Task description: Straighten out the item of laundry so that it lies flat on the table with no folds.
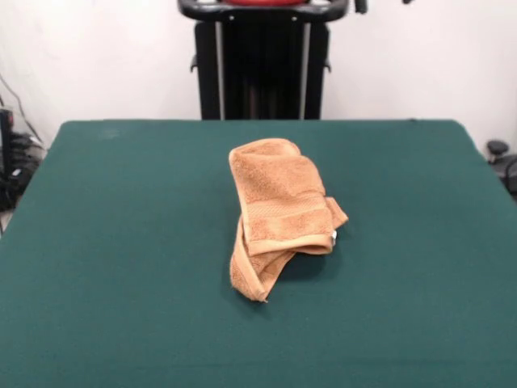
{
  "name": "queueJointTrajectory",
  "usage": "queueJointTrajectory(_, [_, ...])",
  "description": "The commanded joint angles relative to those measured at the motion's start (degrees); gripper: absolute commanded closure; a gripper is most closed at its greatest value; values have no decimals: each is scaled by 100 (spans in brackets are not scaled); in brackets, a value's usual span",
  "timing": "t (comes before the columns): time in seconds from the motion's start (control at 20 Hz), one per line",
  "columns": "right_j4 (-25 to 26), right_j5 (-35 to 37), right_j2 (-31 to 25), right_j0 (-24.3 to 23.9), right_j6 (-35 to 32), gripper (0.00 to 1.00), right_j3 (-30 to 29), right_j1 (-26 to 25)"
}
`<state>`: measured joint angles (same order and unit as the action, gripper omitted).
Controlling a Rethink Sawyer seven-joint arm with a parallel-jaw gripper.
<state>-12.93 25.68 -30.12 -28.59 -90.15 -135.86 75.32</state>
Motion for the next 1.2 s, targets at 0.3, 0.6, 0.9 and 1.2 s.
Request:
queueJointTrajectory(0.3, [429, 943, -1157, -752, 1302, 0, 213, -402])
queueJointTrajectory(0.6, [1177, 694, -1176, -862, 976, 0, 518, -738])
queueJointTrajectory(0.9, [1540, 566, -1269, -974, 793, 0, 721, -947])
queueJointTrajectory(1.2, [1979, 240, -1266, -1015, 636, 0, 954, -1206])
